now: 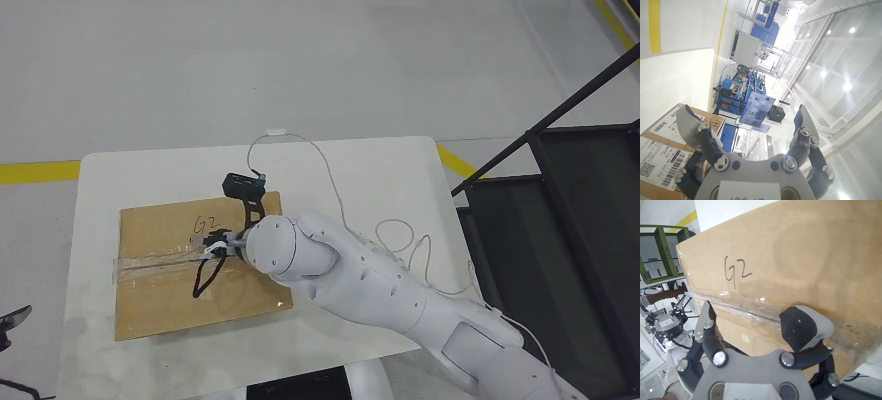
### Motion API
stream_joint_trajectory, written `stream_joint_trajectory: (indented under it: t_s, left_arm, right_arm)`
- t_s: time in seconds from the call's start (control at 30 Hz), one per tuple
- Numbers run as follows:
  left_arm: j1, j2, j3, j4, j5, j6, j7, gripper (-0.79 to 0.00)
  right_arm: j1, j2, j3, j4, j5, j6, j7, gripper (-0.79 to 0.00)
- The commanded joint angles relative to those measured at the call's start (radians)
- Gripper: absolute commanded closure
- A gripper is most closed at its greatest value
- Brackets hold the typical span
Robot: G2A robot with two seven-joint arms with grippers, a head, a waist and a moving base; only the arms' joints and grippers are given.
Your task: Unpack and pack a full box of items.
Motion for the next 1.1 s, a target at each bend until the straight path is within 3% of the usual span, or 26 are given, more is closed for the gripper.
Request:
stream_joint_trajectory:
  t_s: [0.0,0.53,0.7,0.87,1.07]
  left_arm:
    - [0.000,0.000,0.000,0.000,0.000,0.000,0.000,-0.785]
    - [0.000,0.000,0.000,0.000,0.000,0.000,0.000,-0.785]
    - [0.000,0.000,0.000,0.000,0.000,0.000,0.000,-0.785]
    - [0.000,0.000,0.000,0.000,0.000,0.000,0.000,-0.785]
    - [0.000,0.000,0.000,0.000,0.000,0.000,0.000,-0.785]
  right_arm:
    - [-0.007,0.020,0.003,-0.014,-0.014,0.000,0.000,-0.785]
    - [-0.011,0.178,0.065,-0.121,-0.009,0.000,0.000,-0.785]
    - [-0.028,0.215,0.105,-0.219,0.052,0.000,0.000,-0.785]
    - [0.006,0.195,0.080,-0.265,0.159,-0.016,-0.017,-0.785]
    - [0.145,0.105,-0.055,-0.150,0.269,-0.105,-0.103,-0.785]
